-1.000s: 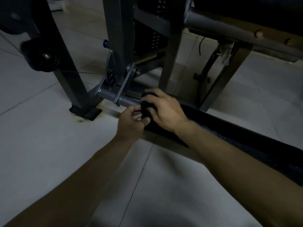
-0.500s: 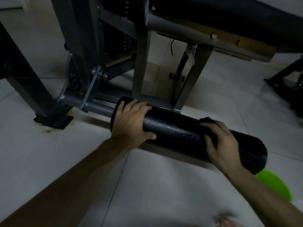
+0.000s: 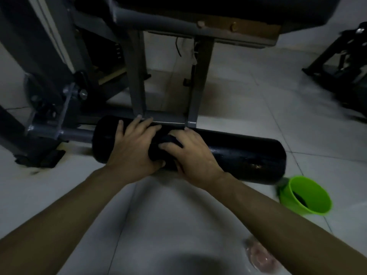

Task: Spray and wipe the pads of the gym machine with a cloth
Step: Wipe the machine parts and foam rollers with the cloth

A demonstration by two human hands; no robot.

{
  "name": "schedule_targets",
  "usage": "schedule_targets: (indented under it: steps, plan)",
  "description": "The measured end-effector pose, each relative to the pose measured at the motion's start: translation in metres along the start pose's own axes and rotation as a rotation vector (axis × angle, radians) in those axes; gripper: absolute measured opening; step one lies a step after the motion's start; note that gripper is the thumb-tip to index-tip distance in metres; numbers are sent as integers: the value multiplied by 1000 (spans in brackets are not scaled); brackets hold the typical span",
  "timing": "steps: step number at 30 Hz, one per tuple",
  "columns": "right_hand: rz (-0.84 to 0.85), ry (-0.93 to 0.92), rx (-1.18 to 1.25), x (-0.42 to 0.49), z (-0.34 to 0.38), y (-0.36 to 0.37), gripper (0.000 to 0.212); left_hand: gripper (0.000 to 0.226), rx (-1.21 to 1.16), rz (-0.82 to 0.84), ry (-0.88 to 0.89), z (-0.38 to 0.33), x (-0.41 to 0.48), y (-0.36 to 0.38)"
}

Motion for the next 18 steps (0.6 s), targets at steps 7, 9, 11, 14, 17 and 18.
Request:
schedule_targets:
  steps: [7, 9, 11, 14, 17, 18]
  plan:
    - [-208, 244, 4, -118, -139, -64, 50, 110, -76, 87, 209, -95, 56, 28]
    - [-306, 373, 37, -145, -170, -79, 48, 115, -57, 115, 227, -114, 66, 36]
    - [-405, 469, 107, -153, -180, -84, 44, 117, -31, 89, 204, -125, 71, 39]
    - [-462, 497, 196, -127, -154, -65, 41, 110, 0, 57, 177, -129, 73, 39]
    - [-361, 426, 197, -79, -104, -38, 38, 103, 47, 37, 159, -131, 73, 40]
    - [-322, 410, 154, -70, -94, -33, 39, 100, 58, 22, 152, -132, 74, 40]
Point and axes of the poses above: each hand's wrist, its own x-axis towards the middle knuckle, its own y-axis out of the palm, z = x × y, the point moved 3 cm from there along x, towards the middle knuckle, and after that the axes turned 13 degrees about y, right-handed, at the moved point
